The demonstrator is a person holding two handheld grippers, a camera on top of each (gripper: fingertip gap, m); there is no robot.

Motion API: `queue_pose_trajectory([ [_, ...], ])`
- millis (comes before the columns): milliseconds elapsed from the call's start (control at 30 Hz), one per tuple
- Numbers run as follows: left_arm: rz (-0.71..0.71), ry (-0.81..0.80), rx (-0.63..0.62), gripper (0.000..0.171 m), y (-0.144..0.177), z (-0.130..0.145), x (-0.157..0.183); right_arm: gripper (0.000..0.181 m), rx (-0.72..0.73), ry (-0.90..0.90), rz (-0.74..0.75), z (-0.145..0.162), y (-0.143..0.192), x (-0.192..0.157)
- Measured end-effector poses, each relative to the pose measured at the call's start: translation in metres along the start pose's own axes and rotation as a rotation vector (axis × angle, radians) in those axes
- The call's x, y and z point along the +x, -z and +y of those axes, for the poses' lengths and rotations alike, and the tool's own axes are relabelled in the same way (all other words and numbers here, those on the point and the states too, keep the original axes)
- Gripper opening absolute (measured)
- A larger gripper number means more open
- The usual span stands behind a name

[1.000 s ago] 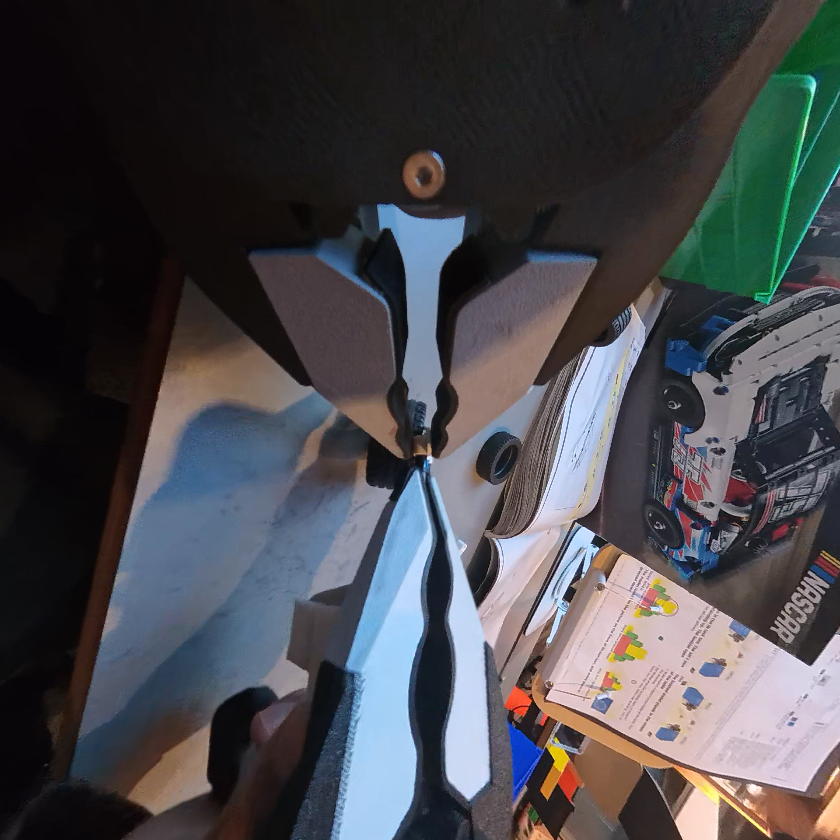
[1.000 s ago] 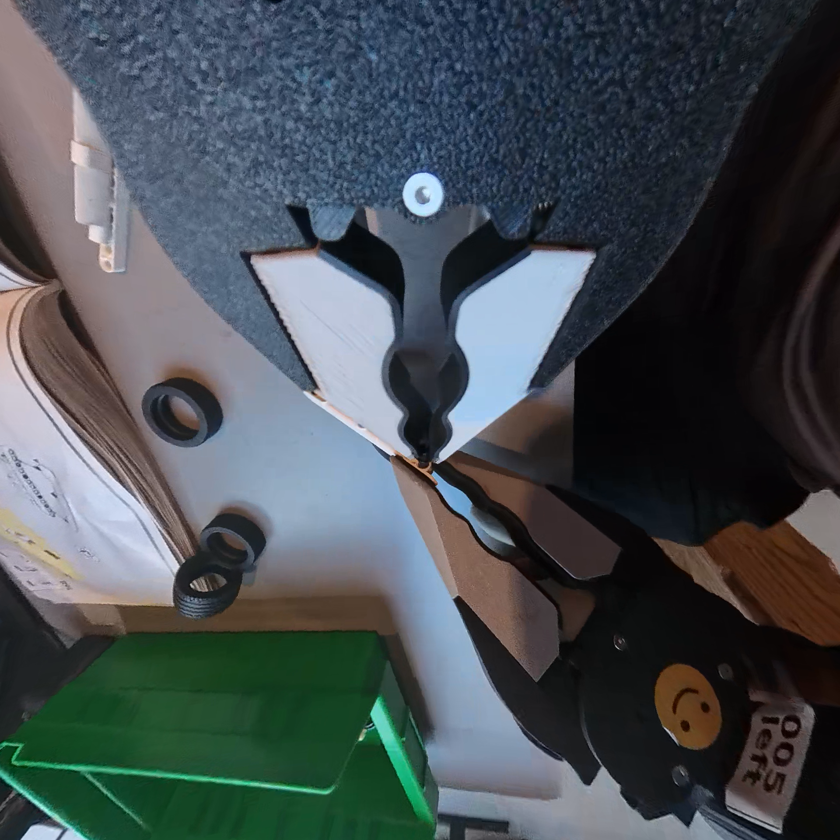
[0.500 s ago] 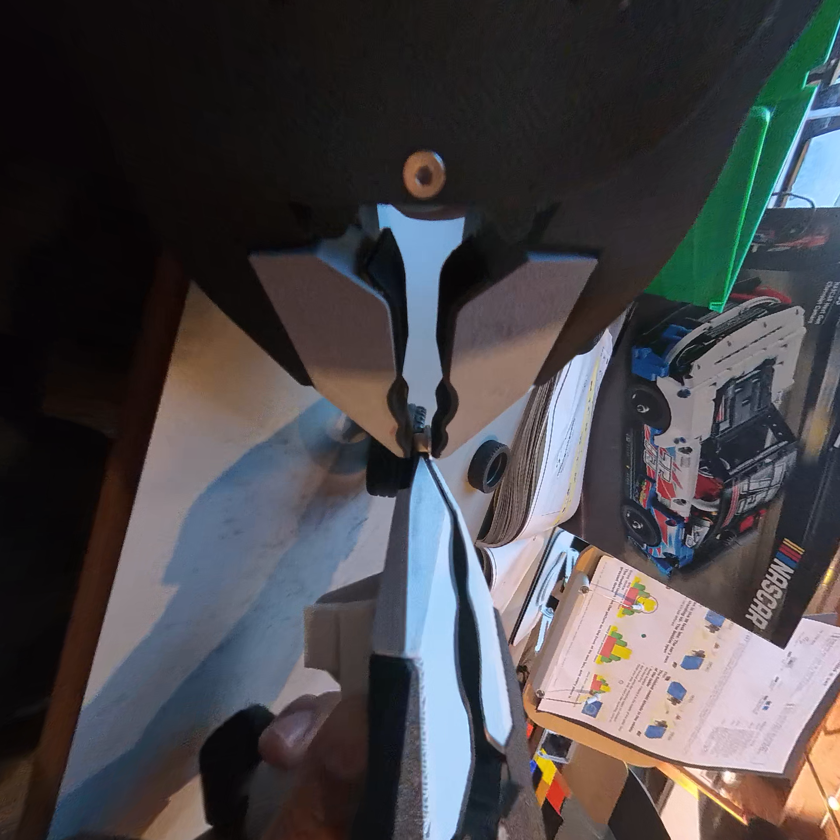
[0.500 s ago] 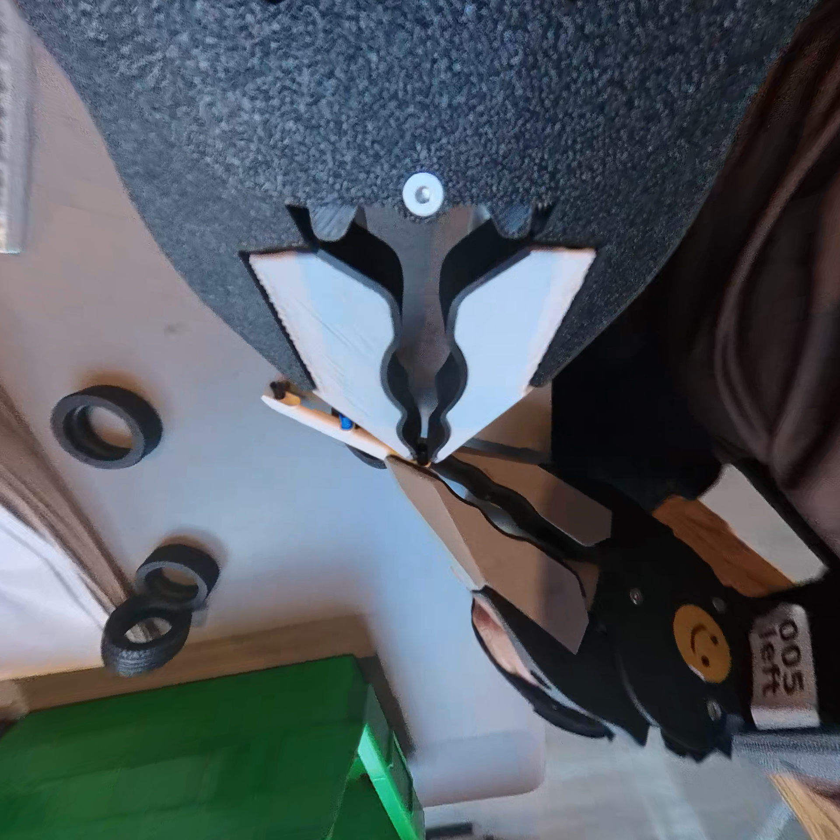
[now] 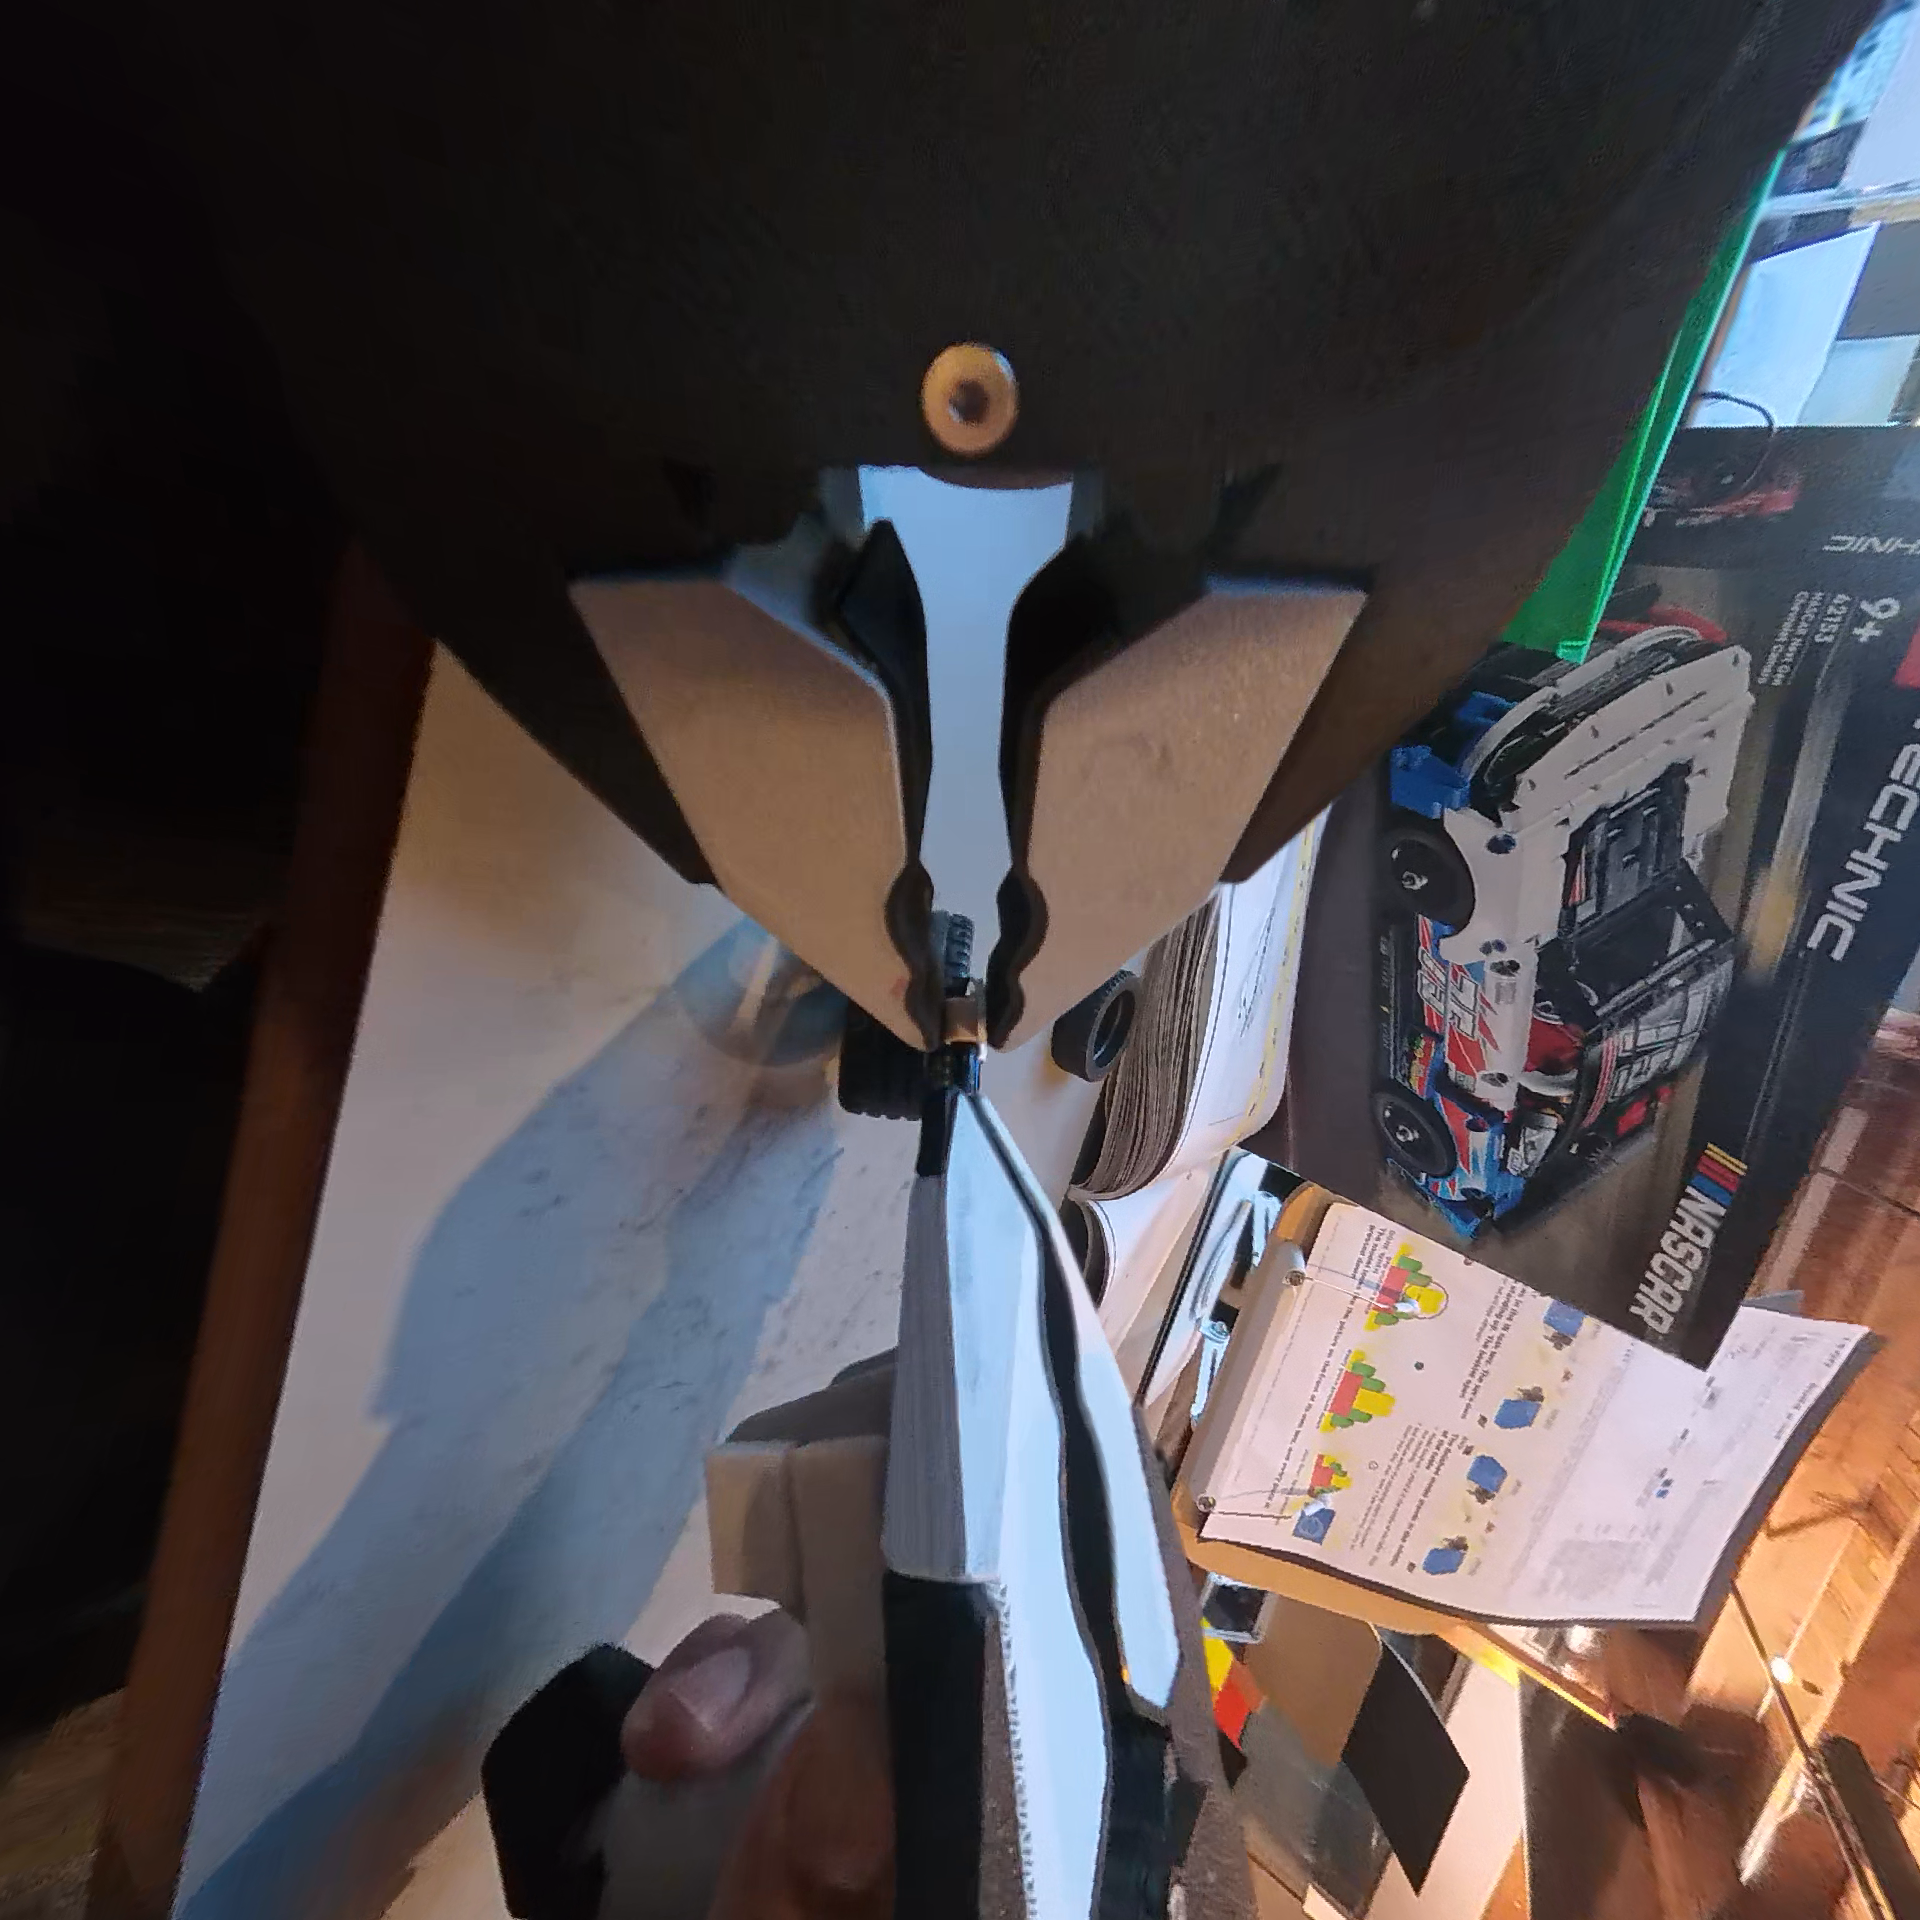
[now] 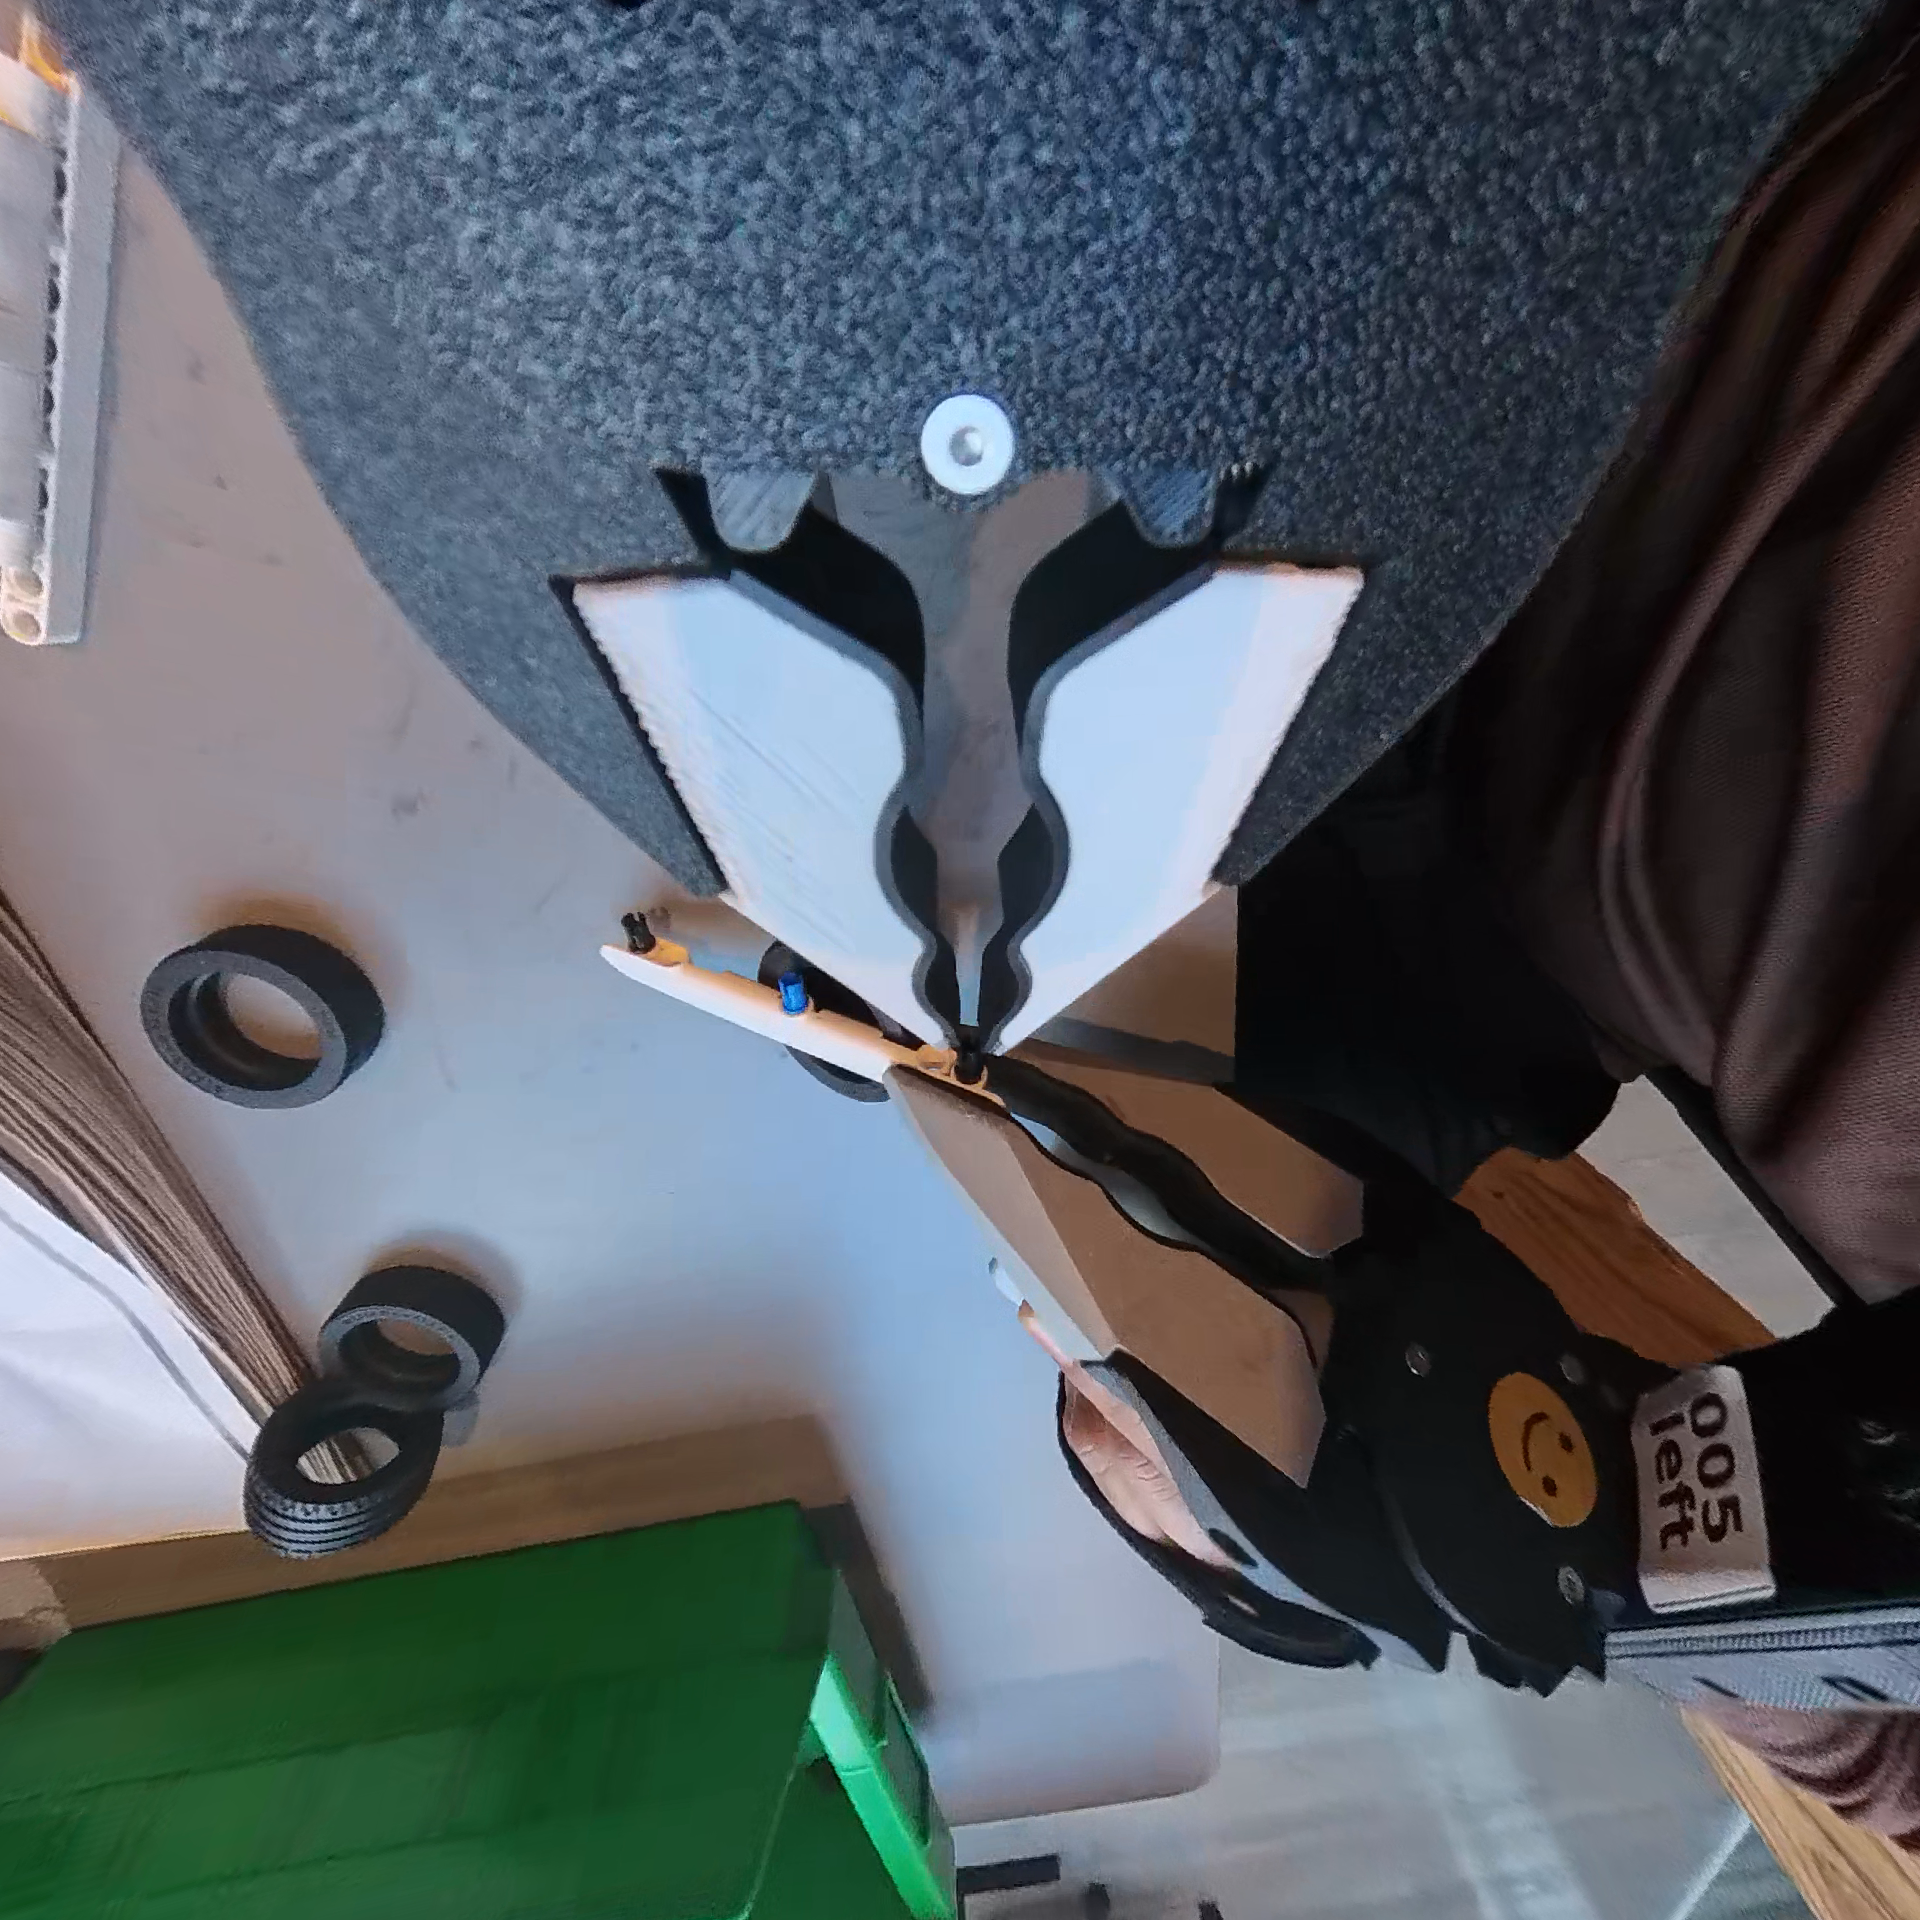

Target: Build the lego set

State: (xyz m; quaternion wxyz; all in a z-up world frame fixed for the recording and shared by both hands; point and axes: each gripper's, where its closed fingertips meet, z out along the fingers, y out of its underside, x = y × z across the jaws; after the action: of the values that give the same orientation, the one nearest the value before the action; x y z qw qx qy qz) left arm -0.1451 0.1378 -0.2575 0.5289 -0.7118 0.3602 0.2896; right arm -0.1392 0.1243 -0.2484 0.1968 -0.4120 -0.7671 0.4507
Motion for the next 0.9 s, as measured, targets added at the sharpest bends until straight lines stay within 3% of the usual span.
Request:
queue_pose_trajectory([
  [267, -0.021, -0.061, -0.041, 0.005, 0.0, 0.003, 0.005, 0.002, -0.058, 0.018, -0.001, 0.005, -0.006, -0.003],
  [533, -0.035, -0.066, 0.008, 0.006, -0.001, -0.003, 0.003, 0.004, -0.011, 0.037, 0.001, 0.004, 0.0, -0.002],
  [733, -0.117, -0.255, 0.053, 0.006, 0.006, -0.005, 0.01, 0.012, -0.017, -0.011, 0.044, 0.021, 0.013, 0.013],
  [900, -0.055, -0.14, 0.042, 0.045, 0.01, -0.003, 0.007, 0.012, -0.053, -0.011, 0.12, 0.036, 0.019, 0.031],
])
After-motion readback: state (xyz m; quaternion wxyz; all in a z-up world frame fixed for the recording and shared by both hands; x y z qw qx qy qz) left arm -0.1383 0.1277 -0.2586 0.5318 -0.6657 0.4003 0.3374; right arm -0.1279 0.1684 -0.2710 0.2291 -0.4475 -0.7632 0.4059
